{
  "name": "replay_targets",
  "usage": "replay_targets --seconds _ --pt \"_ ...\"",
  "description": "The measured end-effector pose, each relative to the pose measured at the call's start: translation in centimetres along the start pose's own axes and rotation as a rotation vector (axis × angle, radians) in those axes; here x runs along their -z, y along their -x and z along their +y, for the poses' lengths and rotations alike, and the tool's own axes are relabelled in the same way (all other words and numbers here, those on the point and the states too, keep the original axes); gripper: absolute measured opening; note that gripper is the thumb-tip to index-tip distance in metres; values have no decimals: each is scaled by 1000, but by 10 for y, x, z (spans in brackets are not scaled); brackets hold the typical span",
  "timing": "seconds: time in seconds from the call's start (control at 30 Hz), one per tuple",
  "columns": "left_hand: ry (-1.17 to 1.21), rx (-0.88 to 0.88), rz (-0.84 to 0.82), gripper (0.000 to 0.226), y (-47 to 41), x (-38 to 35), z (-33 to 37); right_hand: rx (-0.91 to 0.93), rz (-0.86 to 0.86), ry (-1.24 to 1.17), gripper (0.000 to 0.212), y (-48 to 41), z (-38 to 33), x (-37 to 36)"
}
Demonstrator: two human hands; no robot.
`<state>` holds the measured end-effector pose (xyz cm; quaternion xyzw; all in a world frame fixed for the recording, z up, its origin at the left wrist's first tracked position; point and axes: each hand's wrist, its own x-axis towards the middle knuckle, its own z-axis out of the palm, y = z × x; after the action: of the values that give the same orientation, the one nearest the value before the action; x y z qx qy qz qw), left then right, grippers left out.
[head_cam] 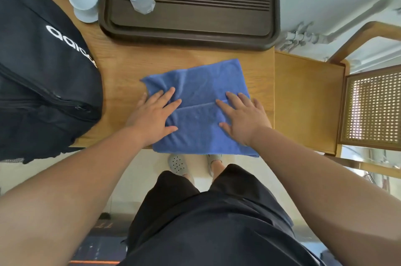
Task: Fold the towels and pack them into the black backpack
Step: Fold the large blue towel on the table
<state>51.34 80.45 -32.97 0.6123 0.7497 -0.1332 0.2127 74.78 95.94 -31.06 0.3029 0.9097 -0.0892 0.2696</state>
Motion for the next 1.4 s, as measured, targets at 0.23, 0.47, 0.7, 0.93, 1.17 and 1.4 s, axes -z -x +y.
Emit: replay_targets --seconds 0.23,0.47,0.7,0.93,1.17,1.4 --pt "227 356 156 44 12 -5 18 -83 111 27 28 2 27 1" --pt "445 573 119 6 14 -3 24 21 78 -8 18 -12 44 8" --pt "597 607 143 10 10 6 18 113 -31 -107 37 -21 58 16" --pt "1010 600 196 11 17 7 6 123 -96 -118 14 -26 57 21" --pt "1220 567 49 8 16 13 -4 -55 -123 -577 21 -15 66 28" --pt "1388 510 -135 2 22 34 -16 -127 -282 -1069 23 -7 91 49"
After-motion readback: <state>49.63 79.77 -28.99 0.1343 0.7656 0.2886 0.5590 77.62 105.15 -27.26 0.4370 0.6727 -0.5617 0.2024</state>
